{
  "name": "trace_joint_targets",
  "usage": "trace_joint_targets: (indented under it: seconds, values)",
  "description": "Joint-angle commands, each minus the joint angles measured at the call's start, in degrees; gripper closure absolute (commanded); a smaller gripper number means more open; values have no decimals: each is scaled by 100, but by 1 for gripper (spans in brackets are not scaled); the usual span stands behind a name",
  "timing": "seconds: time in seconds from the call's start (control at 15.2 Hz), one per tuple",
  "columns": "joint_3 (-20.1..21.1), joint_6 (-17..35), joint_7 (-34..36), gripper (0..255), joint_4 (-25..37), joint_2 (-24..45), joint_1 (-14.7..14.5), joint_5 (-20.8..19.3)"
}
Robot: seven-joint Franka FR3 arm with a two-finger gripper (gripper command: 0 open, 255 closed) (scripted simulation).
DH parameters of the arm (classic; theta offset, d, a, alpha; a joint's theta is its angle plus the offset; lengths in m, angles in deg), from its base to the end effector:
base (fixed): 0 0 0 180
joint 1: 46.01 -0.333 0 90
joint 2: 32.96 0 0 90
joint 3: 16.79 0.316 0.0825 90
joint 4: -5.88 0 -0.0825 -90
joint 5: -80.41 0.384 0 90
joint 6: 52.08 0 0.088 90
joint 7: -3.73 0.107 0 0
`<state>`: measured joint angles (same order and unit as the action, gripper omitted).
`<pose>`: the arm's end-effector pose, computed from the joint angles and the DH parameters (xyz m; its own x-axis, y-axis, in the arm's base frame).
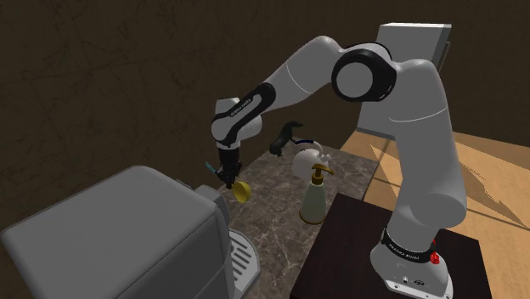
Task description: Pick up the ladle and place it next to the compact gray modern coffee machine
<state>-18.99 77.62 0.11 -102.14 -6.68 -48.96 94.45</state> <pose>0.6259 0.0157 0.2576 0.9937 -0.0779 -0.0808 -0.0902 -0.9826 -0.1626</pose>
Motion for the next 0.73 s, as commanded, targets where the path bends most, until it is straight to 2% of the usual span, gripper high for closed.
trace_joint_targets:
  seconds: [0.0, 0.66]
  values:
    - [11, 119, -26, 255, -25, 94, 1, 22]
    - [75, 656, -174, 255, -17, 647, 33, 137]
